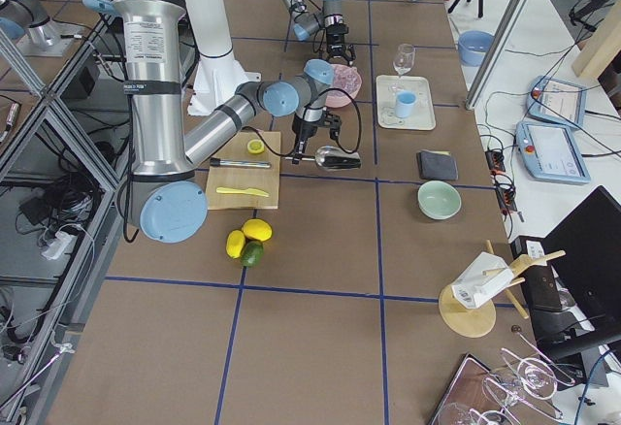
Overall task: Put ice in cup with scoop
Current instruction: 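Carry the empty scoop back beside the cutting board with the right gripper, then lower the scoop onto the table and open the right gripper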
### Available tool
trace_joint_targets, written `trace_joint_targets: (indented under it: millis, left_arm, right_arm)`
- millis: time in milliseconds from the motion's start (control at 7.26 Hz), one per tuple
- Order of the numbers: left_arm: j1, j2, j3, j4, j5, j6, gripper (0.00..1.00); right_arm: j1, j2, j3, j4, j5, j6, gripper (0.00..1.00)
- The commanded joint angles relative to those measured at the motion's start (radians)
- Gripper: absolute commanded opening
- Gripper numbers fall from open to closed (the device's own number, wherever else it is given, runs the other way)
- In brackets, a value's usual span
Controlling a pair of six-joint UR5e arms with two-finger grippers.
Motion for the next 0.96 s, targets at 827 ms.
trace_joint_targets:
  millis: [827]
  left_arm:
    - [0.0,0.0,-0.001,-0.002,0.0,0.0,1.0]
  right_arm:
    - [-0.092,-0.102,-0.135,0.323,0.003,0.145,0.0]
